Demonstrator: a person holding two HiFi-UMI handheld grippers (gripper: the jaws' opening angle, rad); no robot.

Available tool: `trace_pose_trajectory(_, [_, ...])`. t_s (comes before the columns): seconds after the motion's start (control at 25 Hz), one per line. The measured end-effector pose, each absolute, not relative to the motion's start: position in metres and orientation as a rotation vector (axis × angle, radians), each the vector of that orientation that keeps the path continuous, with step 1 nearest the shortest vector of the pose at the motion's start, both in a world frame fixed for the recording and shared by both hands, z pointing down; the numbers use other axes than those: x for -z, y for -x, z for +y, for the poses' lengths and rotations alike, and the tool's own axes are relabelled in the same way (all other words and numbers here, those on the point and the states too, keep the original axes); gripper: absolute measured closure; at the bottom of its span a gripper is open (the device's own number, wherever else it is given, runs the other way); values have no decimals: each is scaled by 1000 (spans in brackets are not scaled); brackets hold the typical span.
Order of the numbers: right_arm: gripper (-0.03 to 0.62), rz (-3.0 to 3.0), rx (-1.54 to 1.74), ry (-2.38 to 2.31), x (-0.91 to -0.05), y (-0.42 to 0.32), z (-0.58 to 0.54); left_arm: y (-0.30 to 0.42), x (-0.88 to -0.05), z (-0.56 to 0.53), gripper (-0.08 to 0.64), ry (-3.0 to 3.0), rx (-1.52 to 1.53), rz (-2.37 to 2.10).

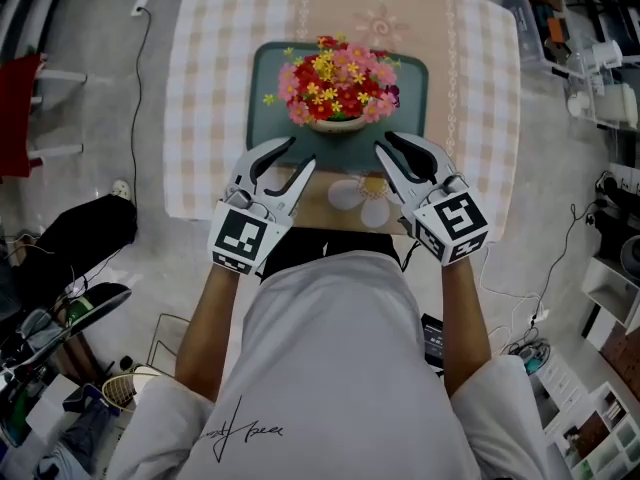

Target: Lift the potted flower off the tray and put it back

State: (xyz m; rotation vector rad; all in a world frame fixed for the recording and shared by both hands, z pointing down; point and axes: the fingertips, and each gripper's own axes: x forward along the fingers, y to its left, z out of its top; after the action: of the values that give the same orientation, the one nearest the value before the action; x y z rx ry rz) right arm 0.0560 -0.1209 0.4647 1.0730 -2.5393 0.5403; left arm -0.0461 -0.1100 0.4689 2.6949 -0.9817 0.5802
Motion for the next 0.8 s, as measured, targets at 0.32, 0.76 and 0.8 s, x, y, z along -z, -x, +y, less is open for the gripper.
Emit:
trace_pose_trajectory(0.32, [518,-2549,-518,-1179,-438,-56,-101,49,-438,-96,476,-2679,-463,-1046])
trace_pose_trajectory(0.76, [557,-2577,-533,-1282,-410,-57,-73,53,-401,-77,503,-2693,-331,-1066])
trace_pose_trajectory(0.8, [560,-2580,-521,-1282,-407,-56,-70,53,-399,-75,506,-2705,-332,-1063])
